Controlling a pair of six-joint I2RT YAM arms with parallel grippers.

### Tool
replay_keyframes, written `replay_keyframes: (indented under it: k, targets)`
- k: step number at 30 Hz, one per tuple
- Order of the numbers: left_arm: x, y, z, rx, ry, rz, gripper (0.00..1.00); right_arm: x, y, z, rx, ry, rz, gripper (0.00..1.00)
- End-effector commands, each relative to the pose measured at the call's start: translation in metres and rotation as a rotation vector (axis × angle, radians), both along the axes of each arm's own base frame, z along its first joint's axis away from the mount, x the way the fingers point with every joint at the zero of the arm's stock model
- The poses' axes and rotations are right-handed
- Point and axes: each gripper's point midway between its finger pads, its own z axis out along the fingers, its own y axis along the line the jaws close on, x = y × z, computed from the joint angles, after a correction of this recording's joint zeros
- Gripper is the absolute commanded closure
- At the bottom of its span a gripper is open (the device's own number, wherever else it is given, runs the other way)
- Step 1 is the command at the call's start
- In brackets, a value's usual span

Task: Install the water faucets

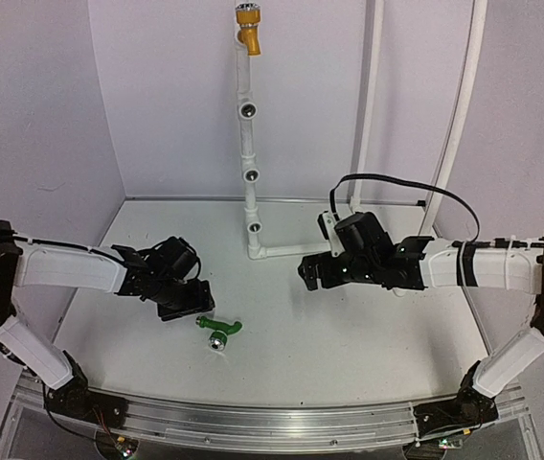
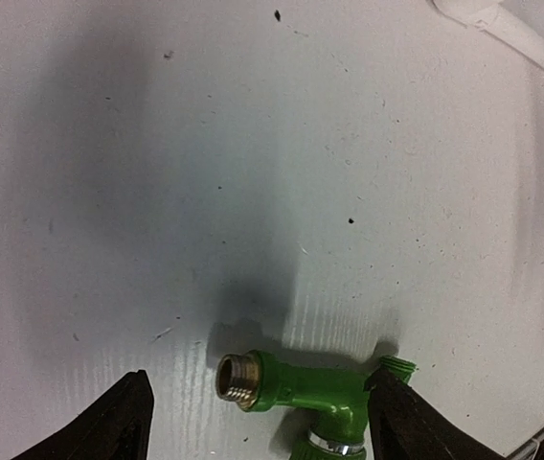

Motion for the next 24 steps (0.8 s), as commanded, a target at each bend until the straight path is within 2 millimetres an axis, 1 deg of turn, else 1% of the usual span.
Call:
replay_keyframes:
  k: [1,4,6,11,14,17,22,24]
  targets:
    - [0.007,-0.023,0.001,0.007,-0.007,-0.008,0.27,-0.009,0.015,0.003,0.083,0.038,0.051,0.02]
    - [0.002,-0.024,-0.013,0.034,0.022,-0.012,0.34,-0.012,0.018,-0.002,0.115,0.059,0.055,0.02]
    - [0.0,-0.022,-0.016,0.055,0.015,-0.004,0.36,-0.017,0.021,-0.004,0.139,0.079,0.071,0.02]
    - [-0.004,-0.017,-0.025,0.084,0.017,0.019,0.37,-0.023,0.022,-0.01,0.15,0.101,0.085,0.02]
    - [-0.007,-0.019,-0.031,0.094,0.029,0.009,0.38,-0.025,0.023,-0.011,0.152,0.107,0.09,0.02]
    - [-0.009,-0.023,-0.035,0.077,0.044,0.006,0.47,-0.028,0.027,-0.012,0.159,0.114,0.105,0.02]
    - [-0.014,-0.022,-0.042,0.069,0.035,0.016,0.59,-0.034,0.032,-0.013,0.177,0.129,0.114,0.02]
    - [-0.014,-0.022,-0.044,0.067,0.032,0.016,0.67,-0.037,0.034,-0.016,0.19,0.146,0.116,0.02]
